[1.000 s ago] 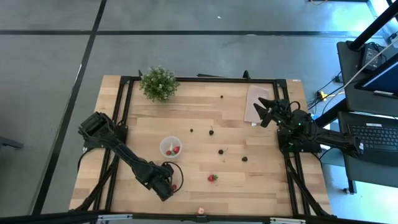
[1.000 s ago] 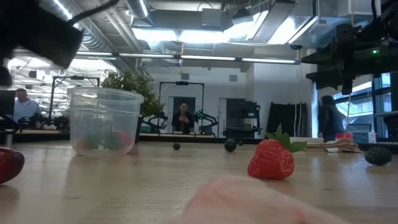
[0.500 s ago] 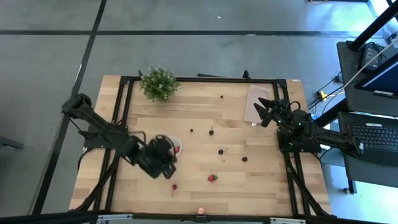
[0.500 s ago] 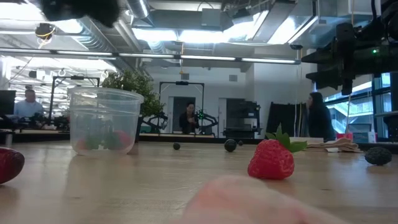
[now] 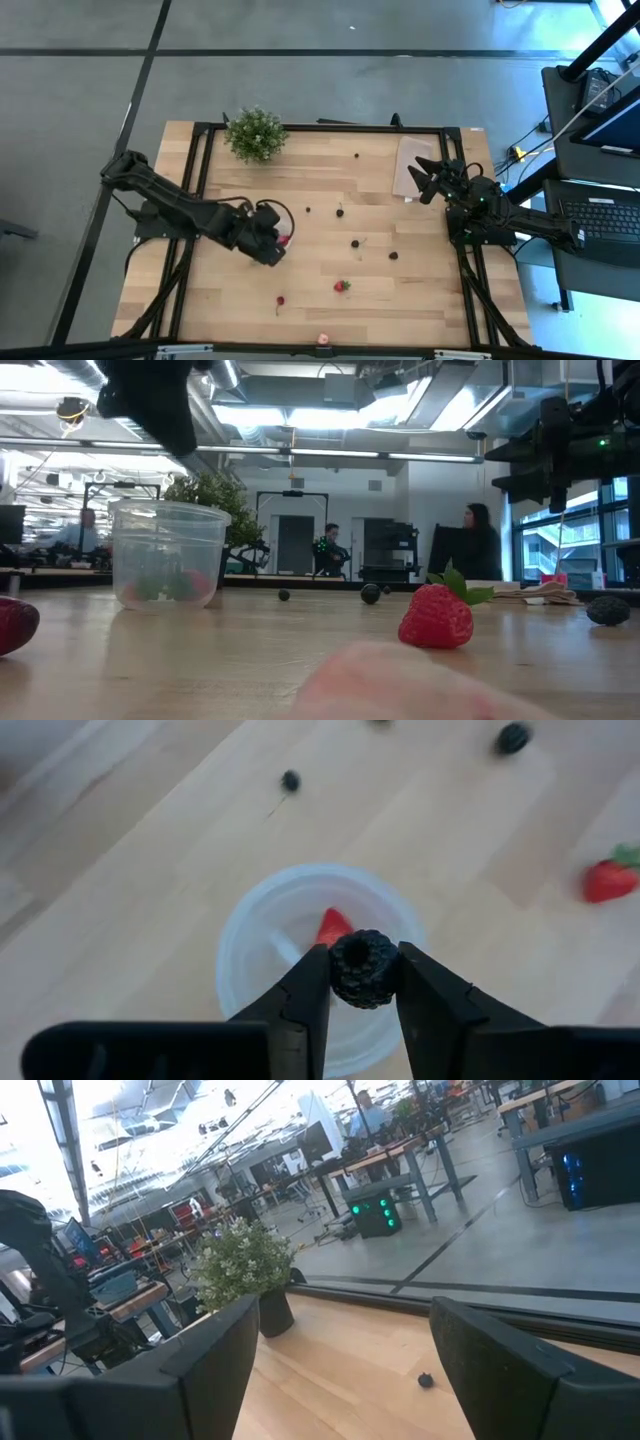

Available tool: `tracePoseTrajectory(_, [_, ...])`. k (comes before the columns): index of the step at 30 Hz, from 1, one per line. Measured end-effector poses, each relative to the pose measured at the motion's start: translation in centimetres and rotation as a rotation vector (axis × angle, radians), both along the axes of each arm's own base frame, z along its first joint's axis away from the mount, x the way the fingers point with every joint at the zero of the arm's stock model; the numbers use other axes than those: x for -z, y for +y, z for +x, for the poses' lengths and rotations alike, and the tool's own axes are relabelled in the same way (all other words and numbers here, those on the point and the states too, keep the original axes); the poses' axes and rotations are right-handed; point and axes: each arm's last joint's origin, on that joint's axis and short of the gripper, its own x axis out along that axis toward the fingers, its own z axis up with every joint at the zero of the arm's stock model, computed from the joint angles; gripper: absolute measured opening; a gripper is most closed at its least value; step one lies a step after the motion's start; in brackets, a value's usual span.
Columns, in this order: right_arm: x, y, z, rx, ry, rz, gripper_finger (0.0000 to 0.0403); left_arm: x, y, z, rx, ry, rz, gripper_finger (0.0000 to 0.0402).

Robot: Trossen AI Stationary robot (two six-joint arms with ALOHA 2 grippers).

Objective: Pick and placing Produce into tupperware
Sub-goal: Put the blackberry into the container, then put the red cherry into the container

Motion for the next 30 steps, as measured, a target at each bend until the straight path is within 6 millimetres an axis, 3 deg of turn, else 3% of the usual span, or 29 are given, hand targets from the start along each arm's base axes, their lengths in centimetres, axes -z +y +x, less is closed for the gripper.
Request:
tracePoseTrajectory(5, [0.0, 0.0, 0.0, 0.000, 0.001, 0.000, 0.0295, 1.3, 0.2, 1.0, -0.019, 0.048, 0.011, 0.0103])
tracePoseTrajectory(16, [0.0, 0.0, 0.0, 0.000, 0.000, 0.000, 0.0295, 4.5, 1.2, 3.0, -0.040, 0.187, -0.018, 0.0099])
tracePoseTrajectory(23, [0.0, 0.0, 0.0, 0.001, 0.000, 0.001, 0.0295, 5.0, 1.5, 3.3, -0.031, 0.218, -0.050, 0.0138])
tracePoseTrajectory(30, [0.0, 0.0, 0.0, 0.000, 0.000, 0.000, 0.0295, 5.0, 1.5, 3.3, -0.031, 0.218, -0.050, 0.0138])
